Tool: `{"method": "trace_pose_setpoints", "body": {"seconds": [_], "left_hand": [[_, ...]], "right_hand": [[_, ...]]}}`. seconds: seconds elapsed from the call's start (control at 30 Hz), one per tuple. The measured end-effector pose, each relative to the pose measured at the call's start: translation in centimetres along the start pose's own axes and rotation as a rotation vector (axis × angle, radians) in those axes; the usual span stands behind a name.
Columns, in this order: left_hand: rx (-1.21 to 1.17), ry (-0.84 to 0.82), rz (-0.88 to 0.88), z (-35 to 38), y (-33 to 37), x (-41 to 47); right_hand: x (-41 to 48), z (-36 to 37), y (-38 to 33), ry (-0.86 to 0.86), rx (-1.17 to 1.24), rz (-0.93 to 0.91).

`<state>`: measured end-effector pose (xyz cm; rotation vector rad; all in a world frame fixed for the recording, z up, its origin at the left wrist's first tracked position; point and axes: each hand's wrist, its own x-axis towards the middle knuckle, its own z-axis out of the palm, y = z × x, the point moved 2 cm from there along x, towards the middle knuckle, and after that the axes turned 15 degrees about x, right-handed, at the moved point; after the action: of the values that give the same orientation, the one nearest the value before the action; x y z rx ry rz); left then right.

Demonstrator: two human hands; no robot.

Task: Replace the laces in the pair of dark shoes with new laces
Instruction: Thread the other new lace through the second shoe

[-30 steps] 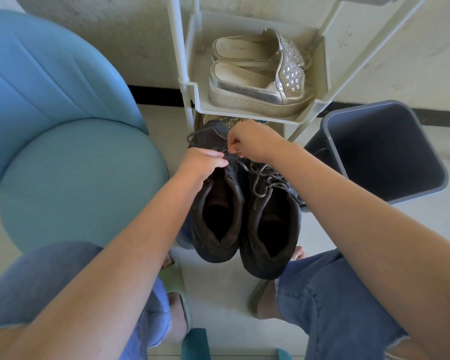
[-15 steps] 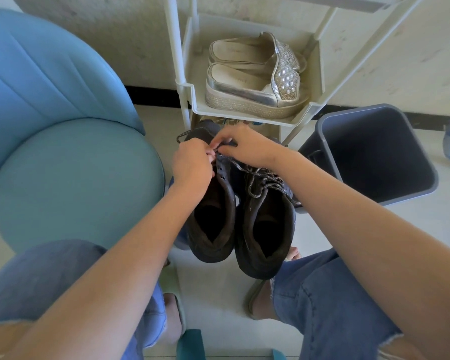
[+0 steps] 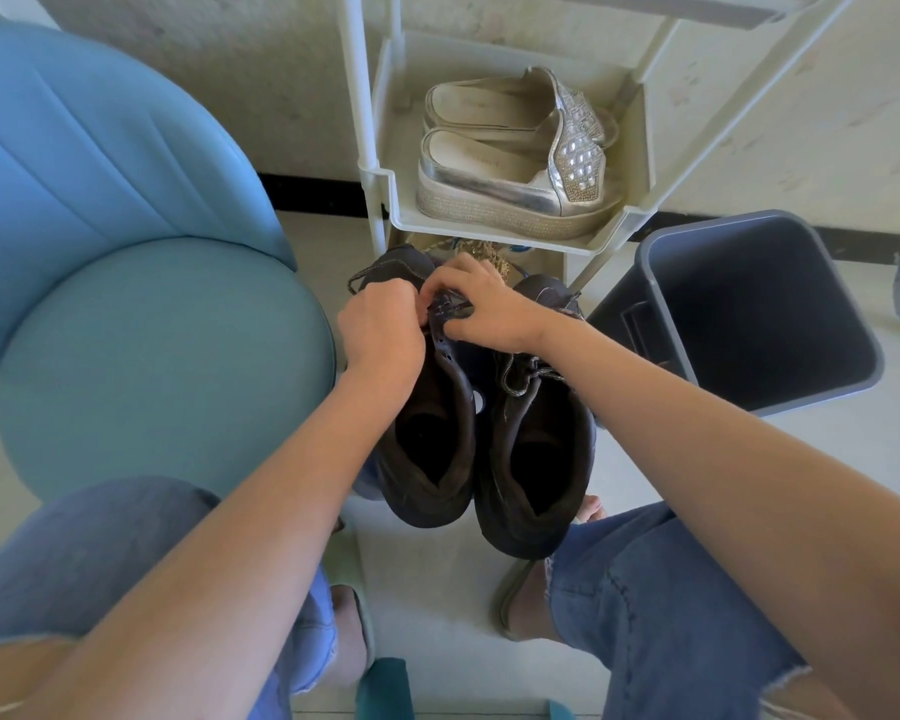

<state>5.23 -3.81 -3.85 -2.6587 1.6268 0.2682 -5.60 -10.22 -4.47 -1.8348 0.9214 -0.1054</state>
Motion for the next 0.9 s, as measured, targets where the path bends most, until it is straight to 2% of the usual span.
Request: {"method": "trace_pose_setpoints", "body": {"seconds": [0.1, 0.3, 0.4, 0.5, 0.63, 0.7, 0.8, 0.9], "left_hand": [[-0.021, -0.029, -0.017, -0.2, -0.1, 0.0], [-0.072, -0.044, -0.029, -1.1, -1.0, 0.1], [-0.142, -0.121, -0.071, -2.3, -2.7, 0.8], [-0.212, -0.116, -0.11, -4.2, -4.0, 1.2], [-0.403, -0.122, -0.123, -5.1, -4.0, 0.8], [-0.468, -0.243, -0.167, -4.6, -4.0, 1.0], [-0.359, -0.569, -0.254, -4.0, -4.1, 0.7], [-0.365, -0.764, -0.125, -3.2, -3.1, -0.5]], "right_hand": [[0.3, 0.4, -0.1, -0.006, 0.131, 0.049], [0.6, -0.1, 0.0, -0.075, -0.076, 0.059], [0.3, -0.6, 0.1, -0.064, -0.063, 0.06], [0.1, -0.4, -0.3, -0.084, -0.003, 0.044], [0.5, -0.4, -1.6, 0.041, 0.07, -0.029], [0.4, -0.7, -1.8, 0.079, 0.163, -0.018], [0.2, -1.0, -1.8, 0.119, 0.193, 0.003], [0.5, -1.1, -1.9, 0.131, 0.126, 0.006]]}}
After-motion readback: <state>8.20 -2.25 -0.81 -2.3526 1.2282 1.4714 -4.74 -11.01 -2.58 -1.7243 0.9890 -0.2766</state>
